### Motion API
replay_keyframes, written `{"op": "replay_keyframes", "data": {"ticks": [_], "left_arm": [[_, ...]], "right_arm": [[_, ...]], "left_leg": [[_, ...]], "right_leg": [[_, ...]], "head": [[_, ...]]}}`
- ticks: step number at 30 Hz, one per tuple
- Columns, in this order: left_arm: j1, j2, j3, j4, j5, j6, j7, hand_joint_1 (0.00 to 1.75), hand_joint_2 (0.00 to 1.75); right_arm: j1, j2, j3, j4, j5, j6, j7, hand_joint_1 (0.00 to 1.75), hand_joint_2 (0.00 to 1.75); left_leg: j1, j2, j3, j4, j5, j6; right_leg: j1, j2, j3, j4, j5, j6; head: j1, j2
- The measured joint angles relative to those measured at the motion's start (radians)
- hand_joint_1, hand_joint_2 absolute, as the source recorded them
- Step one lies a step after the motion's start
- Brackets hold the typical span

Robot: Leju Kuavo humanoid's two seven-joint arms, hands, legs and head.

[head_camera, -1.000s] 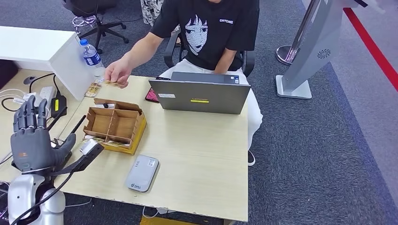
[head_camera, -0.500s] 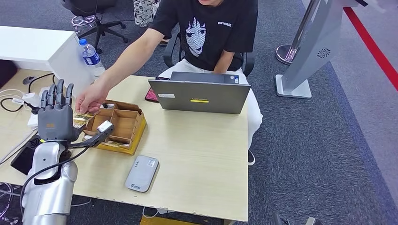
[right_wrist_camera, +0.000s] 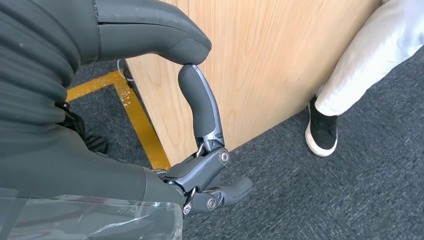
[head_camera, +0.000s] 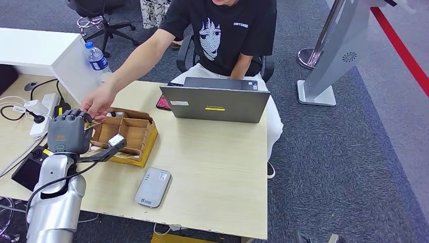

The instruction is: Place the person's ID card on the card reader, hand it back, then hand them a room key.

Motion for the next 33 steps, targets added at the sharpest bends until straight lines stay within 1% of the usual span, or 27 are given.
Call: {"op": "replay_keyframes", "data": {"ticks": [3,6,9,12,15,18,24,30,33], "left_arm": [[0.023,-0.009,-0.015,-0.030,0.018,-0.009,-0.044,1.75,1.75],[0.086,-0.018,-0.074,-0.098,0.044,-0.045,-0.085,1.75,1.75],[0.167,-0.010,-0.190,-0.159,0.048,-0.069,-0.086,1.75,1.75],[0.226,0.011,-0.320,-0.180,0.040,-0.077,-0.068,1.75,1.75],[0.260,0.032,-0.426,-0.180,0.033,-0.086,-0.051,1.75,1.75],[0.279,0.059,-0.495,-0.174,0.030,-0.109,-0.037,1.75,1.75],[0.305,0.120,-0.570,-0.154,0.045,-0.166,-0.002,1.75,1.75],[0.305,0.169,-0.605,-0.139,0.075,-0.211,0.032,1.75,1.75],[0.298,0.184,-0.613,-0.135,0.077,-0.209,0.044,1.75,1.75]], "right_arm": [[0.000,0.000,-0.003,0.000,0.006,-0.009,-0.002,0.00,1.75],[0.001,0.000,-0.010,0.000,0.014,-0.011,-0.005,0.00,1.75],[0.002,-0.001,-0.024,0.000,0.017,-0.013,-0.007,0.00,1.75],[0.001,-0.002,-0.036,0.000,0.026,-0.018,-0.007,0.00,1.75],[0.001,-0.003,-0.045,0.000,0.037,-0.027,-0.005,0.00,1.75],[-0.001,-0.003,-0.051,0.000,0.048,-0.037,-0.002,0.00,1.75],[-0.006,-0.005,-0.053,0.000,0.061,-0.047,0.004,0.00,1.75],[-0.012,-0.009,-0.060,0.003,0.070,-0.047,0.007,0.00,1.75],[-0.012,-0.011,-0.065,0.003,0.070,-0.046,0.007,0.00,1.75]], "left_leg": [[0.000,0.000,0.000,0.000,0.000,0.000],[-0.001,0.000,0.000,0.000,0.000,0.000],[-0.001,0.001,0.000,0.000,-0.001,0.001],[-0.001,0.001,-0.001,0.000,-0.001,0.001],[-0.001,0.001,-0.001,0.000,-0.001,0.001],[0.000,0.001,-0.001,0.000,-0.001,0.000],[0.000,0.000,-0.001,0.000,-0.001,0.000],[0.000,0.000,-0.001,-0.001,-0.001,0.000],[0.000,0.000,-0.001,0.000,-0.001,0.000]], "right_leg": [[0.000,0.001,0.000,0.000,0.000,0.000],[0.000,0.001,0.000,0.000,0.000,0.000],[0.000,0.001,-0.001,-0.001,0.000,0.000],[0.000,0.001,-0.001,-0.001,0.000,0.000],[0.000,0.001,-0.001,-0.001,0.000,0.000],[0.000,0.001,-0.001,0.000,0.000,0.000],[0.000,0.001,-0.001,0.000,0.000,0.000],[0.000,0.001,-0.001,0.000,0.000,0.000],[0.000,0.001,-0.001,0.000,0.000,0.000]], "head": [[0.000,0.000],[0.000,0.000],[0.000,0.000],[0.000,0.000],[0.000,0.000],[0.000,0.000],[0.000,0.000],[0.000,0.000],[0.000,0.000]]}}
